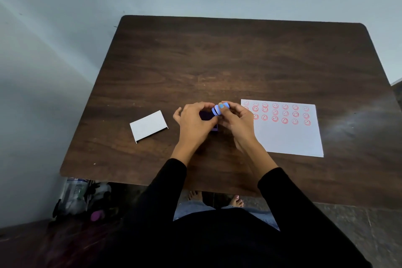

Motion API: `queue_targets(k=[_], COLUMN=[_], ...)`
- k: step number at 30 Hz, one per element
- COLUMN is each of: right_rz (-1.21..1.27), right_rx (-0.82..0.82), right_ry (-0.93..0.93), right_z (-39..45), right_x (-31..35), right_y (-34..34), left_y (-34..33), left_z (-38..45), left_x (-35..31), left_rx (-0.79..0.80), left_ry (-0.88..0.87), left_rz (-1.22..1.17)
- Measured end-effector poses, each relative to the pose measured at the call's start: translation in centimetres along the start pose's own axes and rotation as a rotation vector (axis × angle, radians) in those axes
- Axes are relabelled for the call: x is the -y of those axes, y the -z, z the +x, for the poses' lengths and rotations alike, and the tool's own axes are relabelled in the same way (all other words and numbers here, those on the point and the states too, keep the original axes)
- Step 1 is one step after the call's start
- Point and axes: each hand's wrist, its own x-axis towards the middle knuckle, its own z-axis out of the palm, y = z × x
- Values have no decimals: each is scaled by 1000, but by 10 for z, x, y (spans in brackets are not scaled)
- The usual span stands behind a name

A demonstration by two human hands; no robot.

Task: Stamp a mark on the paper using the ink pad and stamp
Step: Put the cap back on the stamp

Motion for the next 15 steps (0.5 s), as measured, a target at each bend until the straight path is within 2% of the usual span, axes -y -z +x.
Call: queue_targets(k=[10, 15], right_rz=[143, 201], right_rx=[48, 72], right_ry=[-76, -143], right_z=[3, 5], right_x=[9, 12], right_y=[0, 3], left_y=[5, 5], left_z=[-2, -2], left_x=[-3, -2], left_rx=[-5, 1], left_ry=[6, 9], left_rz=[-185, -170])
